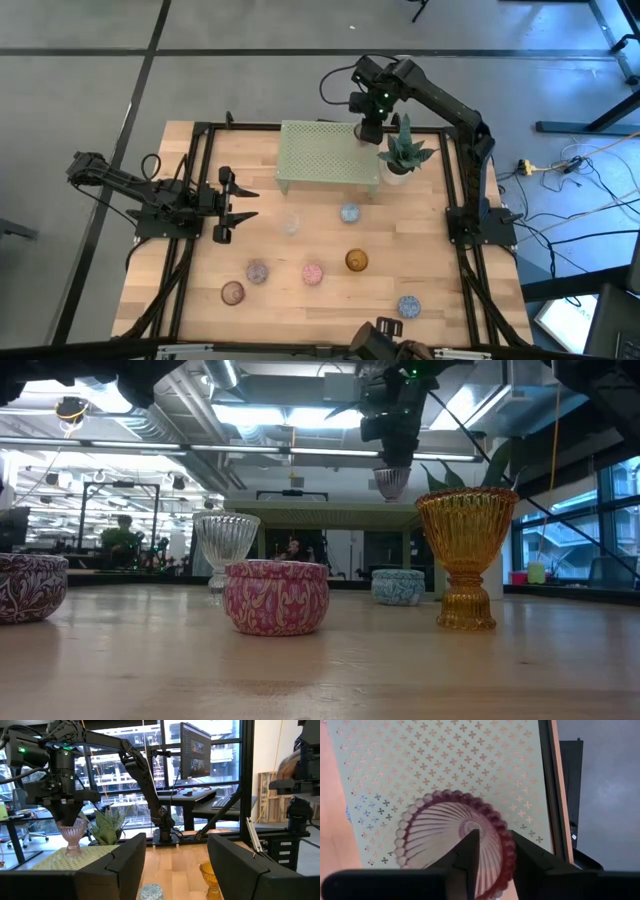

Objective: Pick & Place candle stick holders
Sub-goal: Put the purple glass candle holder on the shelf

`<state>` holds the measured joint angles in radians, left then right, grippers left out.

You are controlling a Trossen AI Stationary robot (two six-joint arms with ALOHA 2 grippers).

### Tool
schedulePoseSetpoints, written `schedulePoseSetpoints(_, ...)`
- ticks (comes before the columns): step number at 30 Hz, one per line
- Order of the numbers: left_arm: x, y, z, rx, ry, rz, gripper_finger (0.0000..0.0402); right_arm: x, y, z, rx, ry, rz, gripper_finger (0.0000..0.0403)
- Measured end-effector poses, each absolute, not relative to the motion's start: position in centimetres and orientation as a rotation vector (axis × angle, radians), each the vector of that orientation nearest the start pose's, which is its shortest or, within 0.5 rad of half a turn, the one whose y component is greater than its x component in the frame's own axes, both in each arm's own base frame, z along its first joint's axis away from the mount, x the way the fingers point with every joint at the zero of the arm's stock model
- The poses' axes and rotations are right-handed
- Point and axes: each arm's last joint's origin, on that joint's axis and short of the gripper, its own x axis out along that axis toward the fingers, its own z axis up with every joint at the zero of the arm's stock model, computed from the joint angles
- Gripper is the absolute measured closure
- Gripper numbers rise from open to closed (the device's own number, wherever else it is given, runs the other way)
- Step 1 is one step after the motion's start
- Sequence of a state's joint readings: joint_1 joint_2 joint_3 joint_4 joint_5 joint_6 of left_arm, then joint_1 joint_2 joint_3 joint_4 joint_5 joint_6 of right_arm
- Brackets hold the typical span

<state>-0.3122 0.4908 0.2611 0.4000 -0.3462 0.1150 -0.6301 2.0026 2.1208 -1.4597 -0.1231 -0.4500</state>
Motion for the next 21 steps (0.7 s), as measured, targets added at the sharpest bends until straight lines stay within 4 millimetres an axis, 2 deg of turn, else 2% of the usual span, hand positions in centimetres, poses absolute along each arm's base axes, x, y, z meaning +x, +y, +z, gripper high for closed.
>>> schedulePoseSetpoints(8,12.96,-3.15,24.67,0.06,-0.159,0.043,0.0192,31.57,-22.58,33.79,0.118,1.31,-0.134,0.0258)
schedulePoseSetpoints(14,12.96,-3.15,24.67,0.059,-0.159,0.043,0.0192,31.24,-22.72,33.77,0.06,1.382,-0.219,0.023)
schedulePoseSetpoints(21,12.96,-3.15,24.66,0.06,-0.159,0.043,0.0192,31.46,-22.07,33.76,0.033,1.417,-0.223,0.0214)
